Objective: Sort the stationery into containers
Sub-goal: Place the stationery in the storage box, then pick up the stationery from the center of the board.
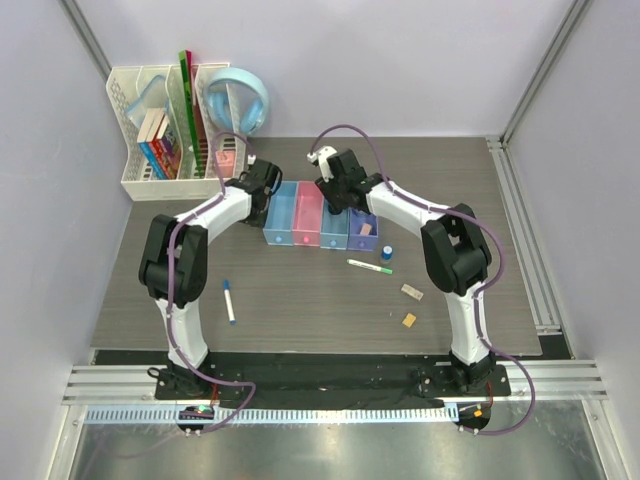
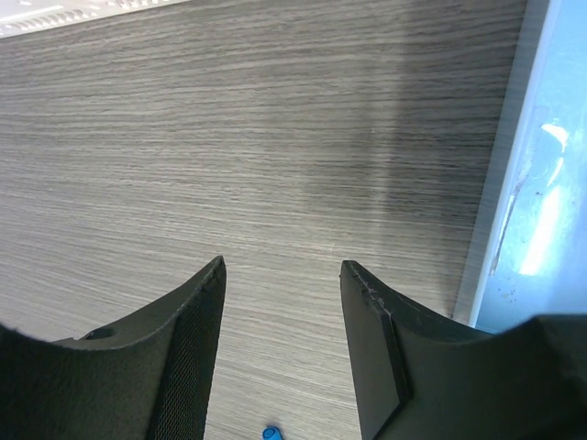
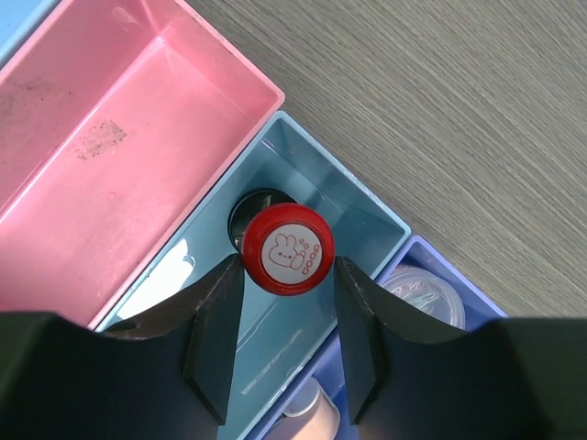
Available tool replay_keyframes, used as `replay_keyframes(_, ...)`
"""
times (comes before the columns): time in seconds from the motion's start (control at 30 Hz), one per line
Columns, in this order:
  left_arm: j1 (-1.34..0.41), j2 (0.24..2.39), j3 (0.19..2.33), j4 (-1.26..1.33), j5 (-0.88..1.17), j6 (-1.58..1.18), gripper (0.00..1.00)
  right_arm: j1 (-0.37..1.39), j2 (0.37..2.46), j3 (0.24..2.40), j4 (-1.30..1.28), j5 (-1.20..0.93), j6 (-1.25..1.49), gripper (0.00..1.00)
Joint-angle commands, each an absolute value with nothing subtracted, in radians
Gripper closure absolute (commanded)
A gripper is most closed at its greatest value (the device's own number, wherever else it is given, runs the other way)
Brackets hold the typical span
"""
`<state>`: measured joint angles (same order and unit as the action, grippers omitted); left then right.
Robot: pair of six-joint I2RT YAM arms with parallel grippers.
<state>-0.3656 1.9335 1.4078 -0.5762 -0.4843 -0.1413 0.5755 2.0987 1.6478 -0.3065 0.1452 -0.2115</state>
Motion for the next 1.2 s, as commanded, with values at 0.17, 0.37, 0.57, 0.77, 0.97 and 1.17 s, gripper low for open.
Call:
replay_keyframes(0.17,-0.370,1.867,1.401,-0.566,-0.491,-0.137,0.44,0.578,2.036,1.678,-0.279,0.166,-0.221,0.46)
replay_keyframes(0.37,-0.370,1.844,1.401,-0.566,-0.511,-0.130,0.42,0.578,1.916,1.655,-0.298,0.176,-0.218,0.44)
replay_keyframes(0.57,-0.368,1.807,1.379,-0.554,-0.531,-0.117,0.29,0.578,1.757,1.542,-0.362,0.216,-0.258,0.40)
replay_keyframes(0.77,-0.370,1.781,1.350,-0.541,-0.522,-0.104,0.15,0.578,1.543,1.217,-0.380,0.229,-0.411,0.33)
replay_keyframes(0.97,-0.370,1.755,1.341,-0.554,-0.514,-0.095,0.08,0.578,1.395,0.993,-0.402,0.150,-0.477,0.28)
replay_keyframes(1.17,-0.370,1.721,1.325,-0.555,-0.537,-0.069,0.00,0.577,1.387,0.917,-0.402,0.115,-0.457,0.27)
